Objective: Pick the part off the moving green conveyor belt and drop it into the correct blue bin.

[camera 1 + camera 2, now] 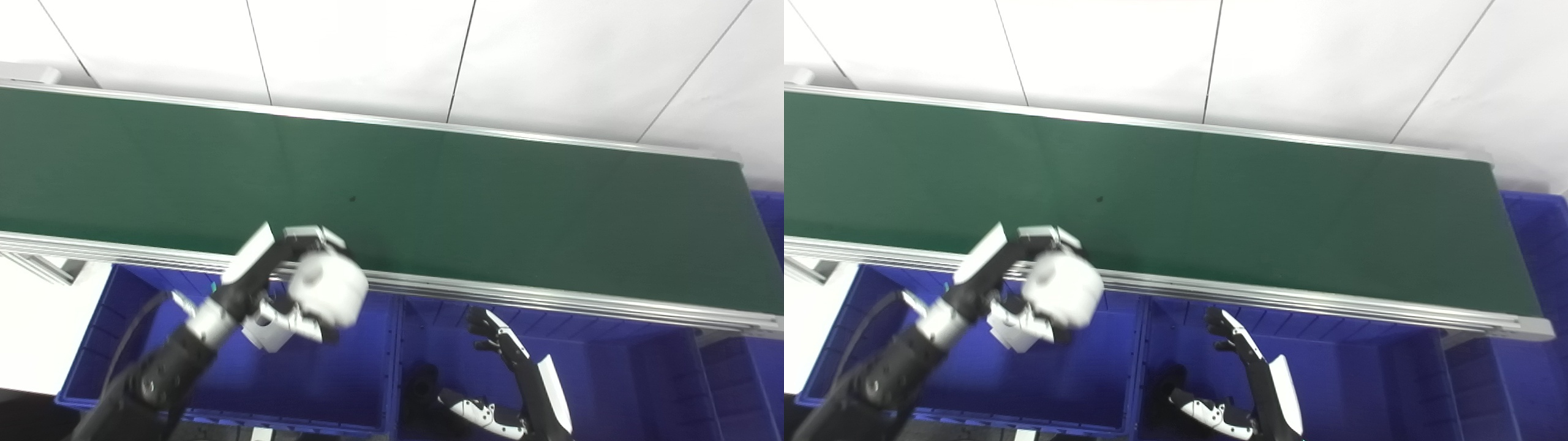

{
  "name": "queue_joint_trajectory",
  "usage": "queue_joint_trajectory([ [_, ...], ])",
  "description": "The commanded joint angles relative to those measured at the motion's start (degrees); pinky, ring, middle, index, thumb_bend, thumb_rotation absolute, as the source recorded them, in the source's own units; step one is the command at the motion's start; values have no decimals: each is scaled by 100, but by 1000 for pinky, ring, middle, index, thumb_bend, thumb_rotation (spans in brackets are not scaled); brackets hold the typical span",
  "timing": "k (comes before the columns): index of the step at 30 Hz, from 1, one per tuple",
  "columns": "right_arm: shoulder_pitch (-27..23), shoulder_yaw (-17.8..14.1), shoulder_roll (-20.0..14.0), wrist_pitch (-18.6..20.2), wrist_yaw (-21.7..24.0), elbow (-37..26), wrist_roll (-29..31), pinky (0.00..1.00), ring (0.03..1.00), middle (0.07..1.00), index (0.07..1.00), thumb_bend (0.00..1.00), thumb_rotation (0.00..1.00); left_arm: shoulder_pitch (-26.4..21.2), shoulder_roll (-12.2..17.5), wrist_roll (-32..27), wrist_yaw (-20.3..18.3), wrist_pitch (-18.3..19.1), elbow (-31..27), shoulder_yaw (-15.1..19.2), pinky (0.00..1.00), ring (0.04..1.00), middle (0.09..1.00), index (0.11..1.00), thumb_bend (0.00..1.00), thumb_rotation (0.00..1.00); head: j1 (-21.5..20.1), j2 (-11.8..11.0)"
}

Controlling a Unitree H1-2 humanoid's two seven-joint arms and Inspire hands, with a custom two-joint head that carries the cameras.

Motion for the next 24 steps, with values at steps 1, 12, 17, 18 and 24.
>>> queue_joint_trajectory([
  [1, 29, -7, 55, 6, 29, -227, -32, 713, 802, 831, 865, 621, 308, 61, -15, 68, 174, -163, -79, -21, 465, 449, 500, 497, 499, 0, -5, 87],
  [12, 62, -14, 103, 81, 114, -300, -70, 705, 802, 829, 862, 632, 354, 216, 118, 1143, 1643, -167, 705, -811, 489, 460, 492, 493, 500, 0, 41, 177],
  [17, 78, -10, 114, 112, 138, -314, -51, 712, 806, 830, 864, 629, 354, 38, 167, 2111, 2221, -165, 1173, -1040, 540, 495, 497, 473, 500, 0, 59, 138],
  [18, 81, -10, 118, 101, 133, -307, -57, 712, 805, 829, 862, 630, 349, 10, 156, 2271, 2283, -165, 1252, -1046, 546, 499, 503, 467, 499, 0, 60, 145],
  [24, 123, -13, 127, 124, 158, -320, -39, 717, 808, 832, 864, 633, 349, -58, 84, 3578, 2101, 675, 1239, -1010, 674, 686, 611, 484, 509, 25, 46, 169],
])
